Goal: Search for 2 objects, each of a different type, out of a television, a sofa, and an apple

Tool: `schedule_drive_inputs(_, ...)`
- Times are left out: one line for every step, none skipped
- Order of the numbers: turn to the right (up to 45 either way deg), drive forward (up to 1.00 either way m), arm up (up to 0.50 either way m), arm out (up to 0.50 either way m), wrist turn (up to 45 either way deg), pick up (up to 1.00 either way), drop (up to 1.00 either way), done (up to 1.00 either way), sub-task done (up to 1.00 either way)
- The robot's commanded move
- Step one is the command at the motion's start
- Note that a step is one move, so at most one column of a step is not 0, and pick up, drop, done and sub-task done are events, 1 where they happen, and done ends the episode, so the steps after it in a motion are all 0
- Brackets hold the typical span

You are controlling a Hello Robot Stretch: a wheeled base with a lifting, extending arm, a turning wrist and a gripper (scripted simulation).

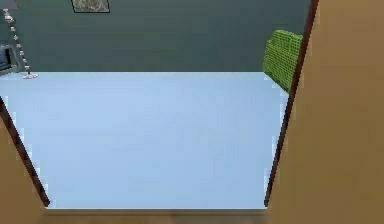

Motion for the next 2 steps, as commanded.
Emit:
schedule_drive_inputs(-3.0, 0.00, 0.00, 0.00, 0.0, 0.00, 0.00, 0.00, 0.00)
schedule_drive_inputs(0.0, 0.70, 0.00, 0.00, 0.0, 0.00, 0.00, 0.00, 0.00)
